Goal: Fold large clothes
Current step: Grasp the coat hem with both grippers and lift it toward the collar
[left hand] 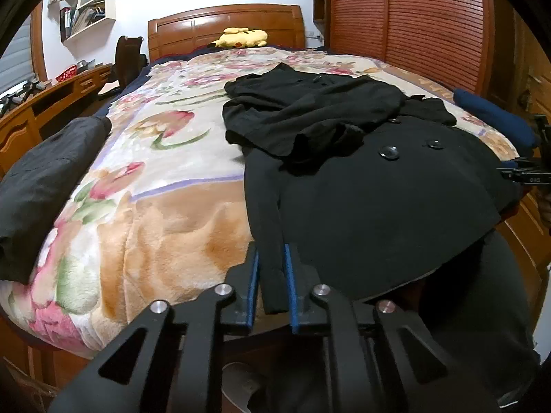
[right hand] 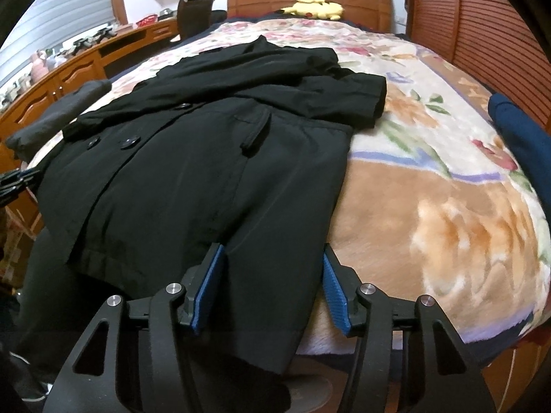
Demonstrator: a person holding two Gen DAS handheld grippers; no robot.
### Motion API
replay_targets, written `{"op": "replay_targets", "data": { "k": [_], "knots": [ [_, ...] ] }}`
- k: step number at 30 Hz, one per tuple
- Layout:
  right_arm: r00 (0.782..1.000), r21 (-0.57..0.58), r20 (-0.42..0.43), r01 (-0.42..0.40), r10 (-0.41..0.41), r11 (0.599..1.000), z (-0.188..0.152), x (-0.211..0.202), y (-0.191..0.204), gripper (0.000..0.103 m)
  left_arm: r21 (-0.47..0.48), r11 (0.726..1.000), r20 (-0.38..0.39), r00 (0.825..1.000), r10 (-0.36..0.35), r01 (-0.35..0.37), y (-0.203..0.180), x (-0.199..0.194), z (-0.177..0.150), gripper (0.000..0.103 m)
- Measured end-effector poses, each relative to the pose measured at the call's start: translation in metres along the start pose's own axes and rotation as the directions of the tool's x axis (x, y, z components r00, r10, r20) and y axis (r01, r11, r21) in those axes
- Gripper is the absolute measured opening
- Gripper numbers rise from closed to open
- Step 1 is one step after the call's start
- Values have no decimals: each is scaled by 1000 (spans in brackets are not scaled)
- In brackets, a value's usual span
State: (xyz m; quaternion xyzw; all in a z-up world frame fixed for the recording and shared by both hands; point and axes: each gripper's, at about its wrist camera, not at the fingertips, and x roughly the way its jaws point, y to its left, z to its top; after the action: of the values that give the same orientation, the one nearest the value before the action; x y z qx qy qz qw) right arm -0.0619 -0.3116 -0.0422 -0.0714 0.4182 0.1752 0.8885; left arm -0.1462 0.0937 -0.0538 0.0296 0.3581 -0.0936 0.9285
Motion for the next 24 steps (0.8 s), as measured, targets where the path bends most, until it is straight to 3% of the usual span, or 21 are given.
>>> {"op": "replay_targets", "data": {
  "k": [4, 7, 9, 17, 24],
  "knots": [
    [1000, -23, -6, -14, 14, 1000, -1, -1, 5, 47, 0, 1000, 25, 1000, -1, 1, -4, -9, 4, 4],
    [1000, -45, 1, -3, 3, 999, 1, -2, 9, 25, -2, 1000, 72, 997, 8, -8, -7, -20, 11, 3],
    [1000, -50, 18, 2, -1, 999, 5, -5, 10, 5, -15, 1000, 113, 994, 6, -4, -6, -30, 16, 2],
    [974, 1, 226, 18, -18, 1000, 30, -56, 8, 0, -22, 1000, 245, 970, 4, 1, -7, -66, 40, 2],
    [953, -8, 302, 13, -10, 1000, 47, -89, 8, 0, -24, 1000, 325, 946, 7, 1, -5, -102, 51, 2]
  ]
}}
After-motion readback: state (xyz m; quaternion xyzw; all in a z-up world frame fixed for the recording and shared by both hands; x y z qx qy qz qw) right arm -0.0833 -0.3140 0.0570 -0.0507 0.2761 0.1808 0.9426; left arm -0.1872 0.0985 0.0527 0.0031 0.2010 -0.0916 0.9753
